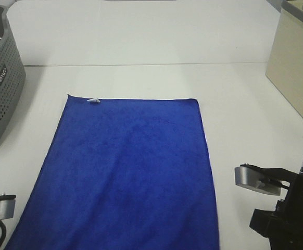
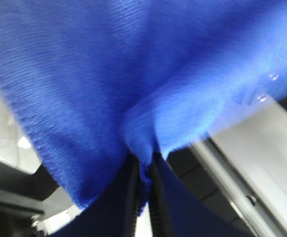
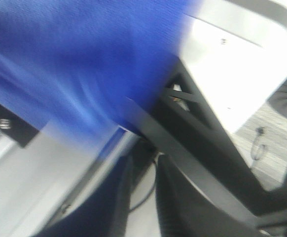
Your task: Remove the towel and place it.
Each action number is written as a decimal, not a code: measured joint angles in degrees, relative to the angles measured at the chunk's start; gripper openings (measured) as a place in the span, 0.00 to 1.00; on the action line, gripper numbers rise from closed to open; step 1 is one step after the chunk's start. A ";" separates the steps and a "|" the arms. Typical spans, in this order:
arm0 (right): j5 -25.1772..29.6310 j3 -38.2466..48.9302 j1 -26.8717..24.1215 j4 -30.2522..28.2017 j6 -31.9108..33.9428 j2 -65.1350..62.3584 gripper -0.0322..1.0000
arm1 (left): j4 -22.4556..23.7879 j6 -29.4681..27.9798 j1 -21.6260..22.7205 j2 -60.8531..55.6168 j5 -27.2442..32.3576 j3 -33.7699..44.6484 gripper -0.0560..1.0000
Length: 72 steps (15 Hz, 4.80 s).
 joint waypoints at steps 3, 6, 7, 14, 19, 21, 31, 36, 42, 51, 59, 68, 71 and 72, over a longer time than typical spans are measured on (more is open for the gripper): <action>0.00 0.17 0.00 -0.86 0.23 0.00 0.53 | -3.38 -0.17 0.17 0.00 0.40 0.23 0.40; 0.00 0.17 0.00 -0.97 0.57 0.00 0.64 | -6.25 -0.17 0.17 0.00 0.86 0.23 0.64; 0.00 0.17 0.00 -0.97 0.63 0.00 0.65 | -6.30 0.46 0.17 0.06 0.86 0.23 0.65; 0.29 -10.94 0.00 -2.86 -0.06 -5.61 0.65 | -3.44 1.89 0.17 0.11 1.03 -15.64 0.66; -1.95 -23.78 -2.98 -6.59 3.15 -6.42 0.65 | 12.26 -5.56 0.17 0.63 0.57 -33.35 0.66; -2.58 -28.30 -10.03 -2.18 1.20 -6.13 0.65 | 19.08 -9.05 0.23 2.86 -0.06 -40.22 0.66; -5.90 -47.50 -17.36 3.27 -4.87 7.62 0.65 | 24.69 -12.61 6.82 28.25 0.80 -72.59 0.66; -7.51 -58.96 -16.62 -2.75 -2.69 20.86 0.65 | 24.64 -13.75 9.51 37.99 1.15 -81.19 0.66; -10.49 -63.88 -13.41 -8.25 1.03 30.42 0.65 | 20.57 -13.58 12.26 47.21 1.26 -92.07 0.66; -12.38 -71.62 -9.57 -13.98 6.02 38.85 0.65 | 17.02 -10.77 14.73 52.43 1.26 -92.93 0.66; -13.06 -72.31 -7.51 -16.27 9.68 41.25 0.65 | 16.50 -9.45 14.78 54.60 1.55 -93.33 0.66; -15.24 -72.31 -4.87 -14.90 10.26 41.60 0.65 | 14.27 -7.73 13.46 54.95 1.66 -93.62 0.66; -17.30 -72.59 -3.38 -13.35 10.14 41.94 0.65 | 13.64 -7.68 11.46 54.95 0.57 -93.62 0.66; -17.76 -72.59 -2.75 -13.29 10.14 41.94 0.65 | 13.52 -7.68 10.77 54.95 0.29 -93.62 0.66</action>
